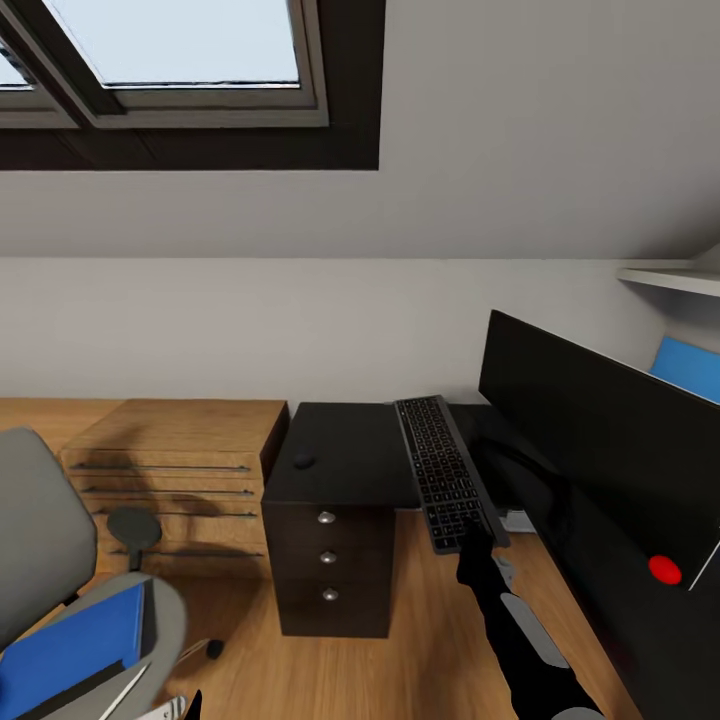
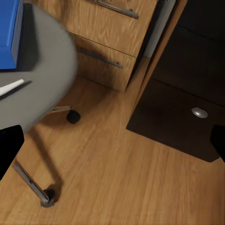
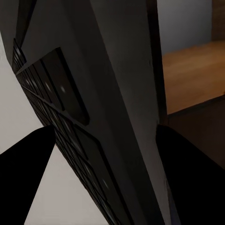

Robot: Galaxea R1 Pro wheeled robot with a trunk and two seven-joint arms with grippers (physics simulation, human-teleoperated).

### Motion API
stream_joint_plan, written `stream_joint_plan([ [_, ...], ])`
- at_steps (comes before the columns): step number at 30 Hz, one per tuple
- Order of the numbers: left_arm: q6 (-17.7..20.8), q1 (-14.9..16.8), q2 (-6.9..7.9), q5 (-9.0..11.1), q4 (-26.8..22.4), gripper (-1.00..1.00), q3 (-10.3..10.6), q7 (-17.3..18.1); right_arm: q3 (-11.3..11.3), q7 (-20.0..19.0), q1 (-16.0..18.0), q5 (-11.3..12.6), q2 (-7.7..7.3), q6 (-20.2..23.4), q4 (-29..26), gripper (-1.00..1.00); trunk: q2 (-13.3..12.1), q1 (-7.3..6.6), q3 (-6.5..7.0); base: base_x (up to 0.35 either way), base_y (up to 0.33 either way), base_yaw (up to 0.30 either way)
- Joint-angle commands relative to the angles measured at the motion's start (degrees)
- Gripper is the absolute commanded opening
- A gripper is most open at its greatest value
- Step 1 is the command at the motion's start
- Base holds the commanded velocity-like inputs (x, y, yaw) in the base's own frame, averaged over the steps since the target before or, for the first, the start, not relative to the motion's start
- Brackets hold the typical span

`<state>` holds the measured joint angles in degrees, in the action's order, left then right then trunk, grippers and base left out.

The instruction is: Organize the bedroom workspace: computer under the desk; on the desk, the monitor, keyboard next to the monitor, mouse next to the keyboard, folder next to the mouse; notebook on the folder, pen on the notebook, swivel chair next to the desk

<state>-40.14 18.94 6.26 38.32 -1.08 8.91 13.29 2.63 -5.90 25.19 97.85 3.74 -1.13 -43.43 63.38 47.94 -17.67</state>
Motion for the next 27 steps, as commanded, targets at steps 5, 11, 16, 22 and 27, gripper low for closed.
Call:
stream_joint_plan([
  [5,-0.11,0.05,0.02,0.62,0.06,1.00,0.41,0.33,0.02,-0.20,0.04,0.72,0.00,-0.10,0.01,-1.00,0.04,0.03,-0.07,0.251,0.000,0.000],
  [11,-0.11,0.05,0.03,0.62,0.06,1.00,0.41,0.33,0.01,-0.17,0.04,0.76,0.04,-0.10,0.01,-1.00,0.04,0.03,-0.07,0.219,0.000,0.000],
  [16,-0.11,0.05,0.01,0.62,0.09,1.00,0.41,0.33,0.01,-0.19,0.04,0.70,0.13,-0.10,0.08,-1.00,0.04,0.03,-0.07,0.209,0.000,0.000],
  [22,-0.11,0.05,-0.01,0.62,0.08,1.00,0.41,0.33,0.01,-0.17,0.04,0.58,0.13,-0.20,0.10,-1.00,0.04,0.03,-0.07,0.075,0.000,0.000],
  [27,-0.11,0.05,-0.08,0.62,0.06,1.00,0.41,0.33,0.04,-0.11,0.04,0.58,0.12,-0.26,0.28,-1.00,0.04,0.03,-0.07,0.009,0.000,0.000],
])
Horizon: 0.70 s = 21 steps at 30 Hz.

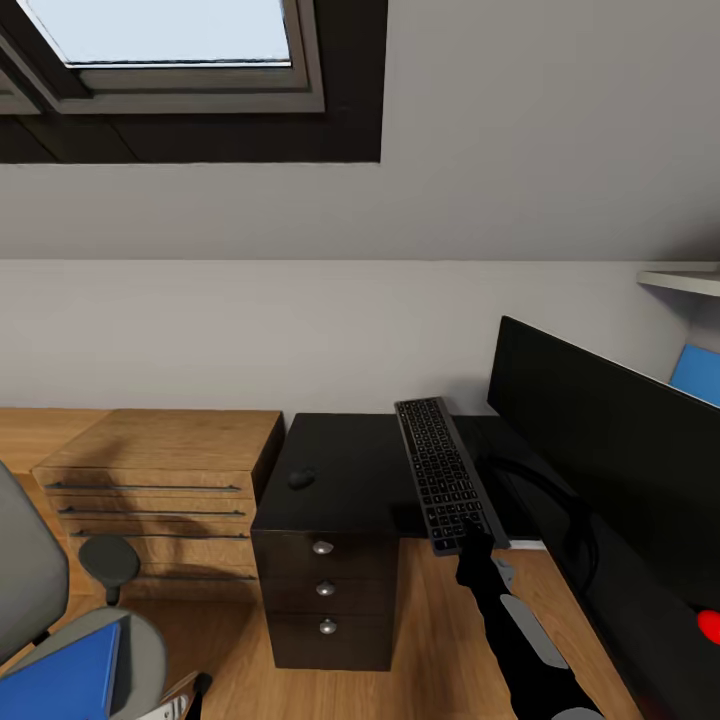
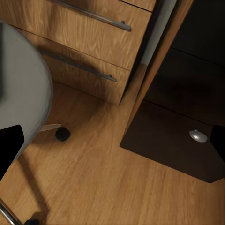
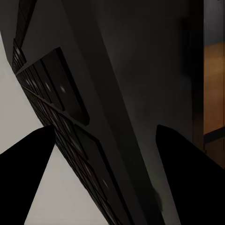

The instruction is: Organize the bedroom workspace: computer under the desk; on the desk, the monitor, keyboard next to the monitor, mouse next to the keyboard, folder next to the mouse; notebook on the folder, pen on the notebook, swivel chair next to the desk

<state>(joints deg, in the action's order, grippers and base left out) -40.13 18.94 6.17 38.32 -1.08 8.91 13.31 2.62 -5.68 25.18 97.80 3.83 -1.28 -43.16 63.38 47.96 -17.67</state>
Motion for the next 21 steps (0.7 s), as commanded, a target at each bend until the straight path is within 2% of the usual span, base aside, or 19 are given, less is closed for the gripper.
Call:
stream_joint_plan([
  [1,-0.12,0.04,0.00,0.62,0.06,1.00,0.40,0.32,0.11,-0.32,0.04,0.63,0.04,-0.12,0.41,-1.00,0.05,0.00,-0.07,0.002,0.000,0.000],
  [9,-0.12,0.04,-0.01,0.62,0.04,1.00,0.41,0.32,1.30,-0.23,0.04,1.05,0.19,-0.21,3.02,-1.00,0.05,0.00,-0.07,0.000,0.000,0.000],
  [12,-0.12,0.04,-0.01,0.62,0.05,1.00,0.41,0.32,1.56,-0.20,0.04,2.13,0.22,-0.20,3.18,-1.00,0.05,0.00,-0.07,0.000,0.000,0.000],
  [15,-0.12,0.04,-0.01,0.62,0.04,1.00,0.40,0.32,1.65,-0.14,0.04,4.31,0.21,-0.21,3.24,-1.00,0.05,0.00,-0.07,0.000,0.000,0.000],
  [21,-0.12,0.04,-0.01,0.62,0.04,1.00,0.40,0.32,1.68,-0.11,0.04,5.55,0.23,-0.41,3.26,-1.00,0.05,0.00,-0.07,0.000,0.000,0.000],
])
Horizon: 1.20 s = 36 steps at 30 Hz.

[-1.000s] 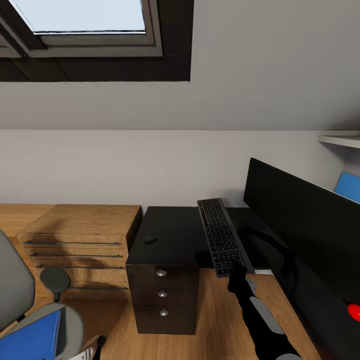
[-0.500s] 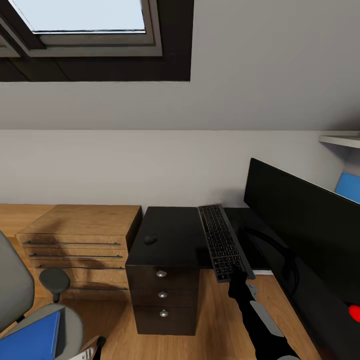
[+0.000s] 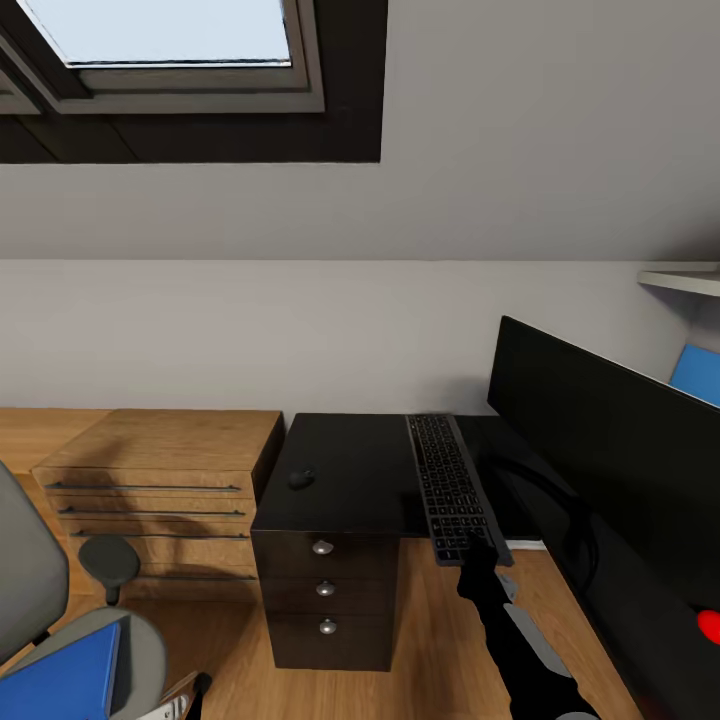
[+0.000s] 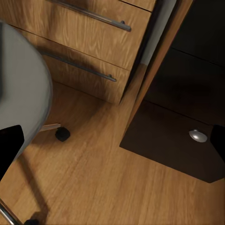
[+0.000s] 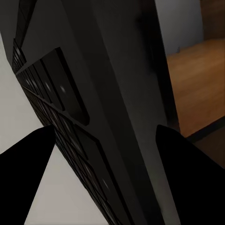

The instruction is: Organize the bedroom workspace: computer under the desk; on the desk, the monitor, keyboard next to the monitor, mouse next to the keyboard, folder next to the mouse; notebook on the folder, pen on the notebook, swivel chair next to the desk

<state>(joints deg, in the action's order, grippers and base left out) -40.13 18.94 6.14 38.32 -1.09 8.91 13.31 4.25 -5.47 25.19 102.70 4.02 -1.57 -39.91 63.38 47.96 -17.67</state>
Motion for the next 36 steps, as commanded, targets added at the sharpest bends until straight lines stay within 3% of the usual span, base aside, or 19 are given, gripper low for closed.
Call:
stream_joint_plan([
  [1,-0.14,0.04,0.01,0.62,0.07,1.00,0.40,0.32,0.06,-0.29,0.04,0.74,0.06,-0.31,0.03,-1.00,0.04,0.00,-0.07,0.000,0.000,0.000],
  [8,-0.12,0.04,0.01,0.62,0.07,1.00,0.42,0.32,-0.06,-0.25,0.04,0.91,0.24,-2.18,0.09,-1.00,0.04,0.00,-0.07,0.000,0.000,0.000],
  [36,-0.12,0.04,0.01,0.62,0.07,1.00,0.41,0.32,-0.29,-0.69,0.04,1.01,0.60,-2.39,0.10,-1.00,0.04,0.00,-0.76,0.012,0.000,-0.017],
])
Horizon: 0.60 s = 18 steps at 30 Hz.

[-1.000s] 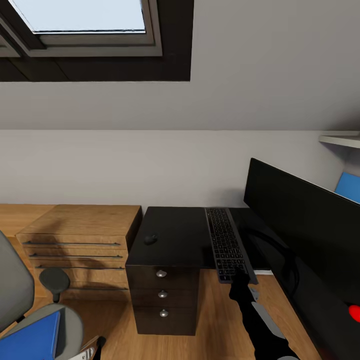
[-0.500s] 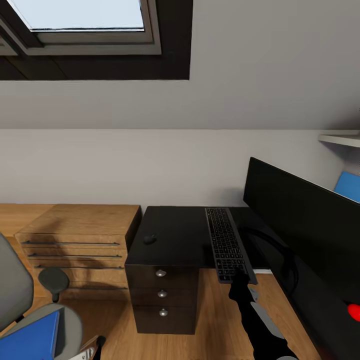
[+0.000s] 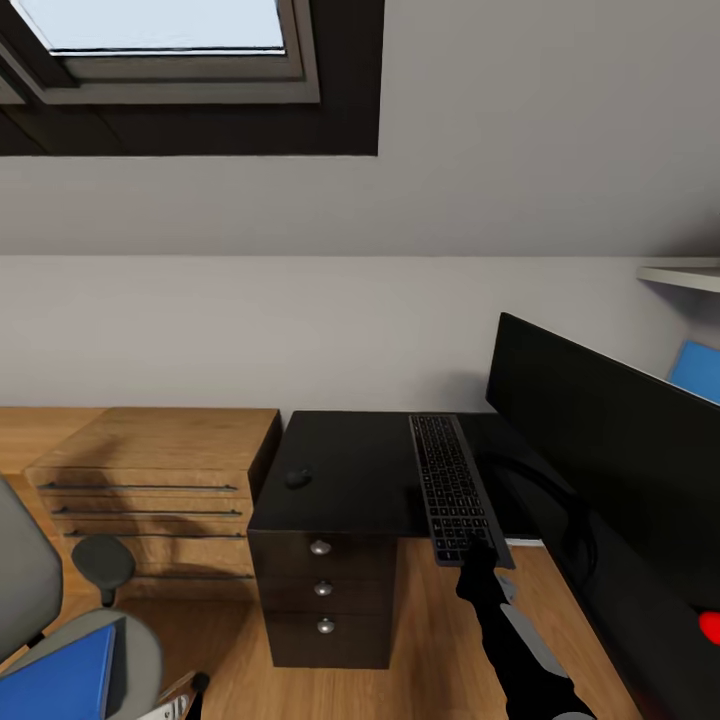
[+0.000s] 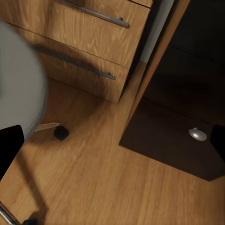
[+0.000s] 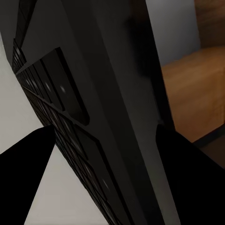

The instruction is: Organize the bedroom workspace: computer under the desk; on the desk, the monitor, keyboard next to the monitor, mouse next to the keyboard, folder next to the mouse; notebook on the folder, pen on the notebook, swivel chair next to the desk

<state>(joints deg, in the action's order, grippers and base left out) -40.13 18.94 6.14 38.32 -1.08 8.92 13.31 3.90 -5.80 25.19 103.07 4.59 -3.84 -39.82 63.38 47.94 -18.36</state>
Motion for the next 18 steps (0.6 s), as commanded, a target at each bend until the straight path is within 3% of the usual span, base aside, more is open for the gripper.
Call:
stream_joint_plan([
  [1,-0.12,0.04,0.01,0.62,0.07,1.00,0.40,0.33,0.06,-0.35,0.04,0.64,0.03,-0.11,0.01,-1.00,0.04,0.02,-0.07,0.218,0.000,0.000],
  [6,-0.15,0.04,0.01,0.57,0.04,1.00,0.44,0.40,0.11,-0.35,0.04,0.64,-0.01,-0.11,0.01,-1.00,0.04,0.02,-0.07,0.148,0.000,0.000],
  [15,-0.21,0.04,-0.03,0.53,0.01,1.00,0.61,0.57,0.36,-0.38,0.04,0.52,-0.08,-0.27,-0.17,-1.00,0.04,0.02,-0.07,0.016,0.000,0.000],
  [18,-0.21,0.04,-0.34,0.53,0.00,1.00,0.60,0.52,0.34,-0.42,0.04,0.48,-0.10,-0.34,-0.18,-1.00,1.24,0.68,-0.61,0.001,0.000,0.000],
])
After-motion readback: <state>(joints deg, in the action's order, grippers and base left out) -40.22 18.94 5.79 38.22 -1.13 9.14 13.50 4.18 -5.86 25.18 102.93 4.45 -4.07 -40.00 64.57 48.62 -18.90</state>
